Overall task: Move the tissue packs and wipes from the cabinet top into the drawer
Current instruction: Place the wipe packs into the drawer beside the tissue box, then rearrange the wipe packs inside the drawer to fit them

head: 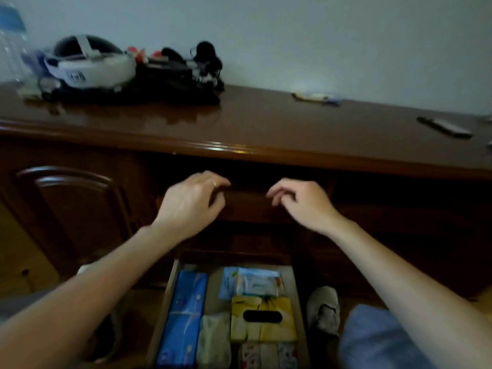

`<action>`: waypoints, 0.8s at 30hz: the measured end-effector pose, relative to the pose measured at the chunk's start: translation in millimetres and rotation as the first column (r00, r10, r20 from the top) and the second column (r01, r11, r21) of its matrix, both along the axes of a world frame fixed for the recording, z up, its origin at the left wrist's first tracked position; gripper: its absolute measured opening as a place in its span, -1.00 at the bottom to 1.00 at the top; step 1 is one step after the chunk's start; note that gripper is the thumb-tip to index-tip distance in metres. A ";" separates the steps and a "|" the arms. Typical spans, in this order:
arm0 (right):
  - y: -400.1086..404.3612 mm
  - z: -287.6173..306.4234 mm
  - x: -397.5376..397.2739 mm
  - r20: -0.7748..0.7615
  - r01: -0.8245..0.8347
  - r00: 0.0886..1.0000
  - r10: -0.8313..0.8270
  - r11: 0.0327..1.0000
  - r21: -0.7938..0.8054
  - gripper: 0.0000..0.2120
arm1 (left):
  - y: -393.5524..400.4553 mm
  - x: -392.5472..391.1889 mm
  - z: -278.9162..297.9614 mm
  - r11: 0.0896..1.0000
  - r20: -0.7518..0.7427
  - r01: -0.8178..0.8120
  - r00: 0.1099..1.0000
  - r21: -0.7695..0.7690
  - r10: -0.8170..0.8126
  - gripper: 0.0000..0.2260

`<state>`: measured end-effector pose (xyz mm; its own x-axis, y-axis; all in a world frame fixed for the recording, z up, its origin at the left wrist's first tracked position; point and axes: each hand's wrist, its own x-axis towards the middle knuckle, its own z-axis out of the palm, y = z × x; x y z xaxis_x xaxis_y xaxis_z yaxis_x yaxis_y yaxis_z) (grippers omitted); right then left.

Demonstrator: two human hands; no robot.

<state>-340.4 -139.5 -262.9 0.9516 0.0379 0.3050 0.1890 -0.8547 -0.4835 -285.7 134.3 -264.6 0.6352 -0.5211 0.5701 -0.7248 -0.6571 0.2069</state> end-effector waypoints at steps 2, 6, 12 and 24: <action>-17.0 42.4 4.1 0.220 0.118 0.970 -0.100 0.990 -0.072 -0.67 | -11.2 11.0 44.0 1.000 0.070 -0.012 0.997 -0.023 0.014 -0.76; -59.5 88.5 34.0 0.108 0.307 0.952 -0.287 0.899 -0.314 -0.66 | -34.4 42.1 95.0 0.999 0.046 -0.043 0.998 0.012 0.042 -0.74; -81.9 90.4 56.6 0.092 0.325 0.942 -0.321 0.816 -0.477 -0.55 | -88.6 105.8 125.1 0.999 -0.015 -0.027 1.000 0.034 0.027 -0.77; -168.8 117.5 198.9 0.172 0.466 0.884 -0.435 0.799 -0.380 -0.76 | -238.5 274.4 110.2 0.979 -0.099 0.040 0.995 0.200 -0.020 -0.67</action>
<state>-141.5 -308.3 -145.4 0.8675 -0.2564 0.4264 -0.2450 -0.9660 -0.0824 -11.3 -104.2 -154.4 0.6639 -0.6390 0.3885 -0.7282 -0.6705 0.1416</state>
